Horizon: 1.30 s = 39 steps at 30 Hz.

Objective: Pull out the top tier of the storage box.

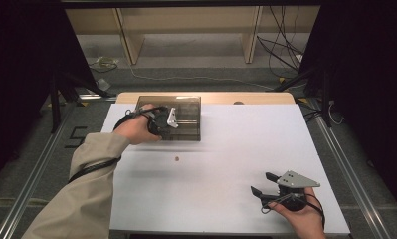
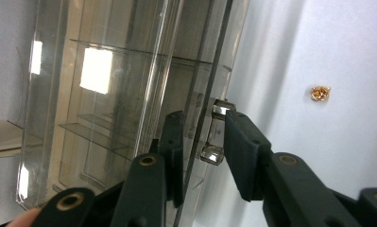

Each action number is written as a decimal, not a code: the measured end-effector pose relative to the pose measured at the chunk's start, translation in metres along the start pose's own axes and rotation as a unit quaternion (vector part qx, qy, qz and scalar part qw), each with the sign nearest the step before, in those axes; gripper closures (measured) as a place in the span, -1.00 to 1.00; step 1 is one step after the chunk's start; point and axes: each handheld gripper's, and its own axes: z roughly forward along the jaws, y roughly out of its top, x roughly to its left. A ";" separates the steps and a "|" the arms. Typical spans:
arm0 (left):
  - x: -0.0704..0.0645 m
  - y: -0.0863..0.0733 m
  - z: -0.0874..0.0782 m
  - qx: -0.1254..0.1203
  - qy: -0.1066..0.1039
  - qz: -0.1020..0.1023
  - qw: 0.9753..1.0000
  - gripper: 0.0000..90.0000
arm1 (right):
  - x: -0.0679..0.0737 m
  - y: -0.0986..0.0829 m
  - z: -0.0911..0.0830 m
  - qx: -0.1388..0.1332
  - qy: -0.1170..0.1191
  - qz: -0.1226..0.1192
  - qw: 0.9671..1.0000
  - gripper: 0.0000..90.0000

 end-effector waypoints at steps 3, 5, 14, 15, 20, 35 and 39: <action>0.000 0.001 0.000 0.002 -0.002 0.002 1.000 0.61 | 0.000 0.000 0.000 0.001 0.000 0.000 1.000 -0.39; 0.000 0.001 0.000 0.003 -0.001 0.006 1.000 0.62 | 0.000 0.000 0.000 0.000 0.000 0.000 1.000 -0.39; 0.002 0.005 0.000 0.015 0.000 0.023 1.000 0.82 | 0.000 0.000 -0.001 -0.002 -0.001 0.002 1.000 -0.39; 0.002 0.005 0.000 0.017 -0.002 0.028 0.999 0.83 | 0.000 0.000 -0.001 -0.001 -0.001 0.001 1.000 -0.39; 0.002 0.005 -0.001 0.018 -0.001 0.041 0.999 0.86 | 0.000 0.000 -0.001 -0.003 0.000 0.002 1.000 -0.38; 0.001 0.004 -0.001 0.014 -0.005 0.061 0.998 0.90 | 0.000 0.000 -0.001 -0.001 0.000 0.002 1.000 -0.38; 0.000 0.004 -0.001 0.014 -0.006 0.067 0.998 0.91 | 0.000 0.000 -0.001 -0.002 0.000 0.002 1.000 -0.38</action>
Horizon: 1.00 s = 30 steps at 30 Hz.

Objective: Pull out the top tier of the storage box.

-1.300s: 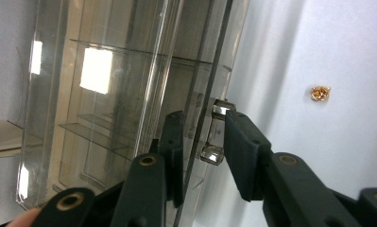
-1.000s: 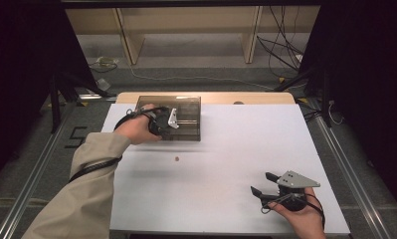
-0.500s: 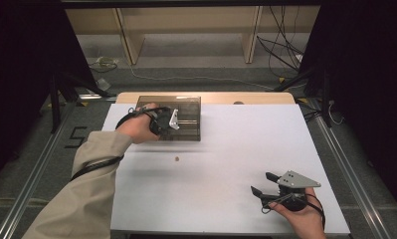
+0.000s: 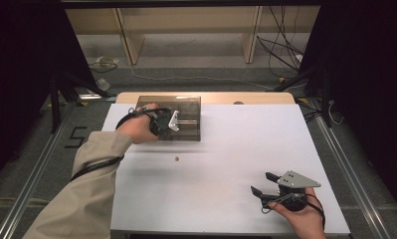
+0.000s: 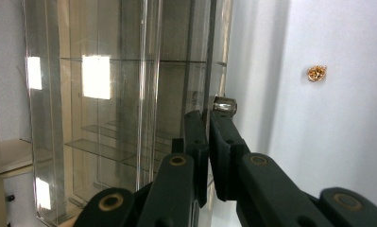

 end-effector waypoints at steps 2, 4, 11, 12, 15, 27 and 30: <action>0.000 0.000 0.000 -0.001 0.001 -0.001 1.000 0.91 | 0.000 0.000 0.000 0.000 0.000 0.000 1.000 -0.38; 0.000 0.000 0.000 -0.003 -0.001 -0.001 1.000 0.91 | 0.000 0.000 0.000 -0.002 0.000 0.000 1.000 -0.38; -0.001 0.000 -0.001 -0.003 -0.002 -0.004 1.000 0.92 | 0.000 0.000 0.000 -0.002 0.001 0.000 1.000 -0.38; -0.001 0.000 -0.001 0.000 -0.004 0.001 1.000 0.92 | 0.000 0.000 0.000 -0.002 0.001 0.000 1.000 -0.38; -0.001 0.000 -0.001 0.002 -0.004 0.000 1.000 0.92 | 0.000 0.000 0.000 -0.002 0.001 0.001 1.000 -0.38; -0.004 0.000 -0.003 -0.001 -0.004 -0.001 1.000 0.92 | 0.000 0.000 0.000 -0.002 0.000 0.001 1.000 -0.38; -0.006 0.001 -0.004 0.001 -0.006 0.000 1.000 0.92 | 0.000 0.000 0.000 -0.002 0.000 0.001 1.000 -0.38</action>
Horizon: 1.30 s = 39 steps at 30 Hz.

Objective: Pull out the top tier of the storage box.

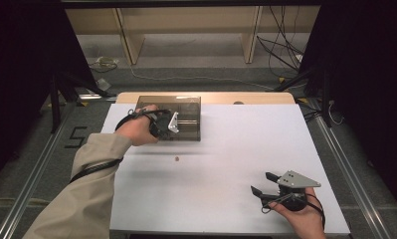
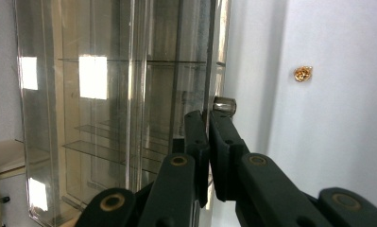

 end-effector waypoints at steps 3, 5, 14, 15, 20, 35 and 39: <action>-0.001 0.000 0.000 -0.004 -0.001 -0.005 1.000 0.92 | 0.000 0.000 0.000 0.000 0.000 0.000 1.000 -0.38; -0.002 -0.001 -0.001 -0.002 -0.001 -0.002 1.000 0.92 | 0.000 0.000 0.000 0.000 0.000 0.000 1.000 -0.38; -0.005 -0.001 -0.002 -0.004 -0.001 -0.002 1.000 0.92 | 0.000 0.000 0.000 0.000 -0.001 0.000 1.000 -0.37; -0.005 -0.001 -0.002 -0.004 -0.001 -0.002 1.000 0.92 | 0.000 0.000 0.000 0.000 -0.001 0.000 1.000 -0.37; -0.005 -0.001 -0.003 -0.005 -0.001 -0.003 1.000 0.92 | 0.000 0.000 0.000 -0.001 -0.001 0.002 1.000 -0.37; -0.008 -0.003 -0.004 -0.013 -0.002 0.001 1.000 0.93 | -0.001 0.000 0.000 0.001 -0.001 0.004 1.000 -0.37; -0.009 -0.004 -0.004 -0.014 -0.001 0.002 1.000 0.93 | -0.001 0.000 0.000 0.001 -0.001 0.004 1.000 -0.37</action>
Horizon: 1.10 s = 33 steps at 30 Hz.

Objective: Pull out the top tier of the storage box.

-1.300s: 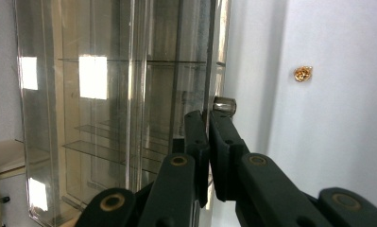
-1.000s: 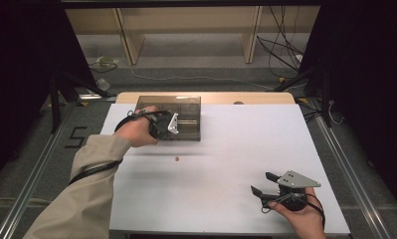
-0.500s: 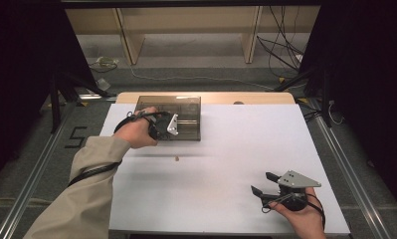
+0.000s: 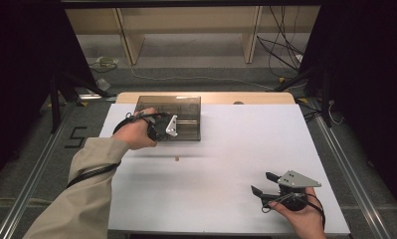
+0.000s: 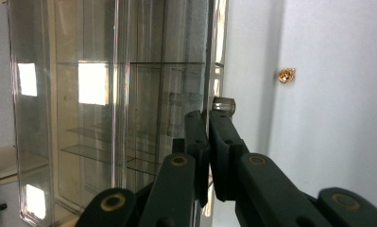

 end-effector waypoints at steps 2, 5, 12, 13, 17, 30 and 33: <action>-0.001 0.000 0.000 0.000 0.001 0.001 1.000 0.93 | 0.000 0.000 0.000 0.000 0.000 0.000 1.000 -0.37; -0.001 -0.001 0.000 0.000 0.001 0.006 1.000 0.93 | 0.000 0.000 0.000 0.000 0.000 0.000 1.000 -0.37; -0.002 -0.002 0.000 -0.003 0.002 0.010 1.000 0.93 | 0.000 0.000 0.000 0.000 0.000 0.000 1.000 -0.37; -0.002 -0.002 -0.001 -0.003 0.002 0.010 1.000 0.93 | 0.000 0.000 0.000 0.000 0.000 0.000 1.000 -0.37; -0.003 -0.001 -0.001 -0.003 0.002 0.011 1.000 0.93 | 0.000 0.000 0.000 0.000 0.000 0.000 1.000 -0.37; -0.006 -0.001 -0.003 0.001 0.001 0.014 1.000 0.93 | 0.000 0.000 0.000 0.000 0.000 0.000 1.000 -0.37; -0.008 -0.001 -0.003 -0.001 0.001 0.011 1.000 0.93 | 0.000 0.000 0.000 0.000 0.000 0.000 1.000 -0.37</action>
